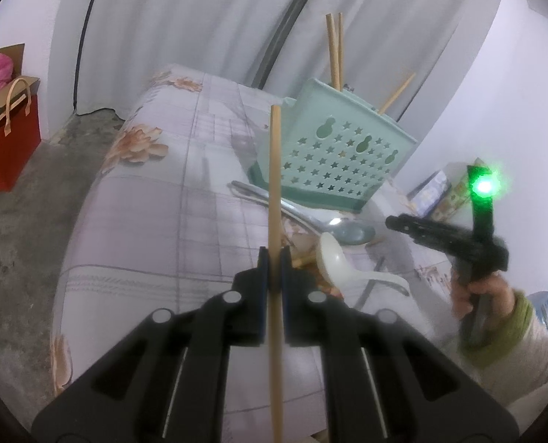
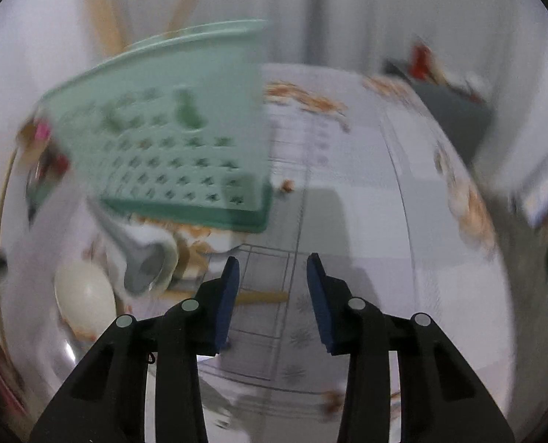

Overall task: Organize utensils
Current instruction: 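Grasp a wooden chopstick from the pile with the right tool while the left tool holds its chopstick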

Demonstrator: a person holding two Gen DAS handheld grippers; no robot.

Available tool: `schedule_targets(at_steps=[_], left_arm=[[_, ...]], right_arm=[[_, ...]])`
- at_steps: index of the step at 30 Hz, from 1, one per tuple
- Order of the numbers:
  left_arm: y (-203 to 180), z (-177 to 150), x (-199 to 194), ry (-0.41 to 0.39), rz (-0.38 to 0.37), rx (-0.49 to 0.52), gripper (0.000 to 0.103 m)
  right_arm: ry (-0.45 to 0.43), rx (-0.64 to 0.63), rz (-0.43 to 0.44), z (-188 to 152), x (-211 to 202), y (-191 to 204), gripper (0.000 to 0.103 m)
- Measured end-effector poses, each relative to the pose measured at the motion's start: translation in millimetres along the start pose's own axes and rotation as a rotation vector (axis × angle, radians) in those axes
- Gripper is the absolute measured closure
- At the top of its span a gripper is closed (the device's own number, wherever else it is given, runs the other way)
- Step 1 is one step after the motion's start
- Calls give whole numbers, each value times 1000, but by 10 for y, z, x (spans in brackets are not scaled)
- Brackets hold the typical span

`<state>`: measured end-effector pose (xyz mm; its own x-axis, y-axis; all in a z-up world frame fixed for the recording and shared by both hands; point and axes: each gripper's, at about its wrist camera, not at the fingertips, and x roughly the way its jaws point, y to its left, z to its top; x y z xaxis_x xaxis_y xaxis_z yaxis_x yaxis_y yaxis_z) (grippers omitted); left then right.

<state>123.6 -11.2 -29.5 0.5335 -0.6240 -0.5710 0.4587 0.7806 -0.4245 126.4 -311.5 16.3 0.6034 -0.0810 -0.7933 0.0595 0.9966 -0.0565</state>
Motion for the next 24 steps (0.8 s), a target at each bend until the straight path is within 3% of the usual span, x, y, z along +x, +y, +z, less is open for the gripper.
schedule_targets(at_steps=[3,10,17,21,24], left_arm=[[-3,-3,5,2,0,1,98],[-45,-7,47,16,15,12,98],[-87,-9,80,29,41,22,98],[-93,-8,81,34,55,25,98],[-104,-9,81,36,61,27,98]], right_arm=[[33,-263,27,22,11,106,66],[146,-647,174,-6,111,221,66],[239,-795,264,110,288,182,67],[289,-835,329,132,320,203,82],[309,-880,327,132,348,221,91]])
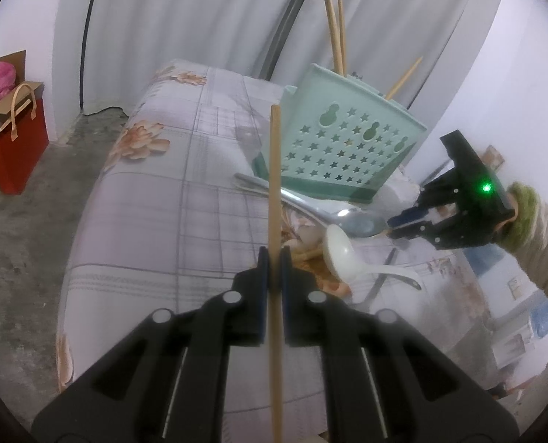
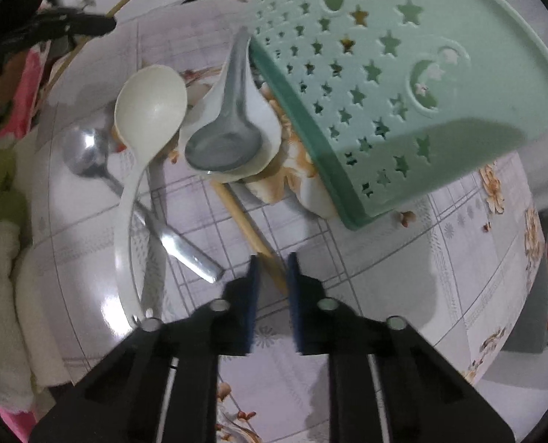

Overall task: Organize utensils
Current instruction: 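Grasp a wooden chopstick from the pile with the right tool while the left tool holds its chopstick, then lift the right tool's chopstick up over the green basket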

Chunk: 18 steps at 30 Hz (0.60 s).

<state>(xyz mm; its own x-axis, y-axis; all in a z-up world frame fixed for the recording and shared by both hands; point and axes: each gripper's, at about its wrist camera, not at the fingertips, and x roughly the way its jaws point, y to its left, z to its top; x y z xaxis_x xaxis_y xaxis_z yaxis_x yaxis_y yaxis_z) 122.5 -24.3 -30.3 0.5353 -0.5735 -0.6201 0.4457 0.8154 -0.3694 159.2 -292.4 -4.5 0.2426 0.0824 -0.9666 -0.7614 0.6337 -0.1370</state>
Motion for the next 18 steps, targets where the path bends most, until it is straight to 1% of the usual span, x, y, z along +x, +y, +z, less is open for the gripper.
schedule_targets(at_steps=[5,8,13,18], left_arm=[[-21,-5,2,-1,2,5,98],[-22,-10,1,-1,3,4,98],[-20,-8,-24,-9,-1,7,98],[-19,-8,-36,-18,-13,4,98]], right_arm=[[29,-34,3,-57,-44,69,94],[48,-48,-6,-157,-66,109,95],[87,-26,-19,-452,-132,187,96],[128,35,-26,-808,-234,245,96]])
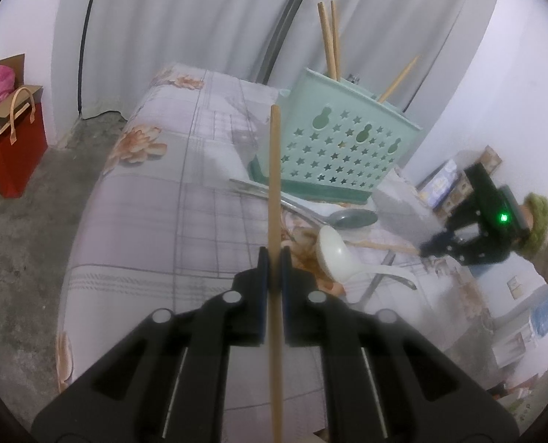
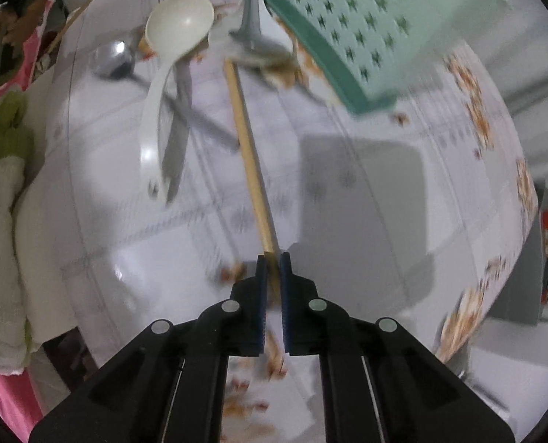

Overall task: Organize utensils
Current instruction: 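Lift the right tool's chopstick up over the green basket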

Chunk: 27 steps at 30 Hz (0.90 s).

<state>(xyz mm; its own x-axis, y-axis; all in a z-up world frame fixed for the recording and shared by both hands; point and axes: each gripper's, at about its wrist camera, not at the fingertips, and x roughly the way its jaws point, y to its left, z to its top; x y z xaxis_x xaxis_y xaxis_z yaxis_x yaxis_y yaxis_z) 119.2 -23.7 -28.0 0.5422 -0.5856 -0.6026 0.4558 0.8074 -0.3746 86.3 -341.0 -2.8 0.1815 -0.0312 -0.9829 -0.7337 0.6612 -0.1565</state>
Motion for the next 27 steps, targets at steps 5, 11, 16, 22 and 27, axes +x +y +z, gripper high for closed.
schedule_targets(at_steps=[5,11,16,22,27], left_arm=[[9,-8,-18,-12,-15,-11,98],[13,4,-36,-20,-27,-23,98],[11,0,-78,-34,-38,-29,98],[21,-6,-118,-42,-43,-38,98],[29,3,-119,-39,-43,-49,98]], right_arm=[[24,106,-17,-408,-76,5,96],[21,254,-22,-839,-132,55,96],[-17,408,-22,-1075,-169,69,96],[-52,534,-14,-1114,-206,214,96],[-45,498,-23,-832,-245,370,94]])
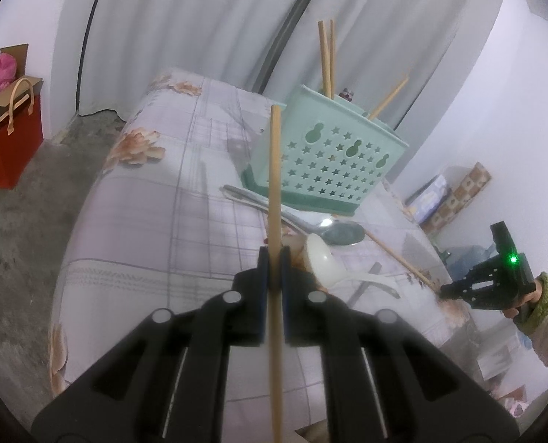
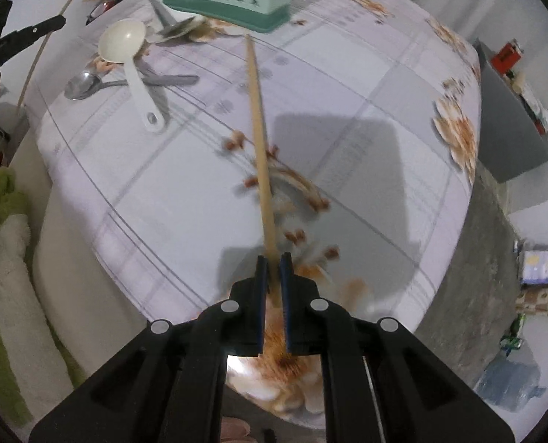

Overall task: Organize utensils
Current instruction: 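Lift the right tool's chopstick up over the green basket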

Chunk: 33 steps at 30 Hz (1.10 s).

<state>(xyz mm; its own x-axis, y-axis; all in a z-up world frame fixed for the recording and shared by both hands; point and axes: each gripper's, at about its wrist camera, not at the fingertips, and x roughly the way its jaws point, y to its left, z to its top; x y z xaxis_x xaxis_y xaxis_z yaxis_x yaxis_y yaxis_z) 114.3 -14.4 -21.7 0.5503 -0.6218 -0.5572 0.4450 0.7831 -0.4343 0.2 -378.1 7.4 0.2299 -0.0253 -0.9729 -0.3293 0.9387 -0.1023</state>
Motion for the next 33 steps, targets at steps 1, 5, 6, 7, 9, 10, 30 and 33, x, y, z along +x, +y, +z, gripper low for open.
schedule_targets(at_steps=[1,5,6,7,9,10,30,33], left_arm=[[-2,1,0,-1,-1,-3,98],[-7,11,-1,1,-8,-20,98],[-11,17,2,2,-9,-23,98],[-18,22,6,3,-12,-26,98],[-25,30,14,8,-25,-39,98],[-28,32,16,11,-31,-43,98],[-301,445,-282,-144,-187,-73,98],[-380,614,-361,-215,-211,-63,98]], right_arm=[[-5,-6,-3,50,-3,35,88],[-64,1,26,366,1,93,75],[-79,4,35,434,7,94,75],[-97,8,41,540,29,111,74],[-118,4,35,754,115,121,74],[-126,-1,31,839,152,133,74],[-322,53,43,1198,4,98,97],[-392,96,41,1099,-190,44,97]])
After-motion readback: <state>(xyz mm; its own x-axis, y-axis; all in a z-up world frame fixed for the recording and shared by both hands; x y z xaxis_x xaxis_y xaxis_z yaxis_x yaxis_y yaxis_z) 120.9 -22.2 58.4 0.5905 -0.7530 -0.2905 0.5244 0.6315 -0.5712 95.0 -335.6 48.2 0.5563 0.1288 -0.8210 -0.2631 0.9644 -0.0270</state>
